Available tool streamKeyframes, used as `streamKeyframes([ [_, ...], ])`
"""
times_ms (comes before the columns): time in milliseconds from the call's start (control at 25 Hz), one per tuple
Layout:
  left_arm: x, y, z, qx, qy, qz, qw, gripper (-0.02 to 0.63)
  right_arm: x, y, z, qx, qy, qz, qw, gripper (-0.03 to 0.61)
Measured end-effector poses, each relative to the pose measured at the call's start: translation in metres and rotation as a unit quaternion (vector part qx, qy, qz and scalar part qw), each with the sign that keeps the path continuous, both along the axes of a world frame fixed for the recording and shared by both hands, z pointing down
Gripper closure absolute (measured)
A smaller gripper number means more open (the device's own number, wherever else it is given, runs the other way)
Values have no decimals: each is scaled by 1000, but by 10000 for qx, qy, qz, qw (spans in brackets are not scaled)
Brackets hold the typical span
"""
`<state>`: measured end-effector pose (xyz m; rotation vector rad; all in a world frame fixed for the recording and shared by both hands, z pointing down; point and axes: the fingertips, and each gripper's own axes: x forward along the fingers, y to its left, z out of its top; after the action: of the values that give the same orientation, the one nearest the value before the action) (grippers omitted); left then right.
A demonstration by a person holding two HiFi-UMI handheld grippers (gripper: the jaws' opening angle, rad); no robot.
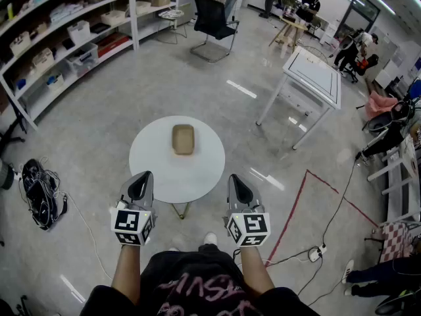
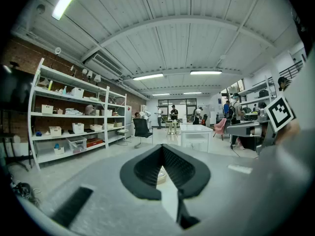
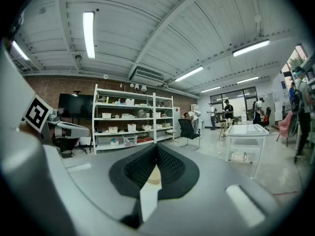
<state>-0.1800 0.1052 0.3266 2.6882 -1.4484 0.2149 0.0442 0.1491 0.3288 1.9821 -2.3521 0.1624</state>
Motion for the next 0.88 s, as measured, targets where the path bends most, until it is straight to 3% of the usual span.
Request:
streamKeyframes([
  [880,-9,12,5,-43,8,94,9999,616,-15,12,-5,98,97,31,9999,569],
])
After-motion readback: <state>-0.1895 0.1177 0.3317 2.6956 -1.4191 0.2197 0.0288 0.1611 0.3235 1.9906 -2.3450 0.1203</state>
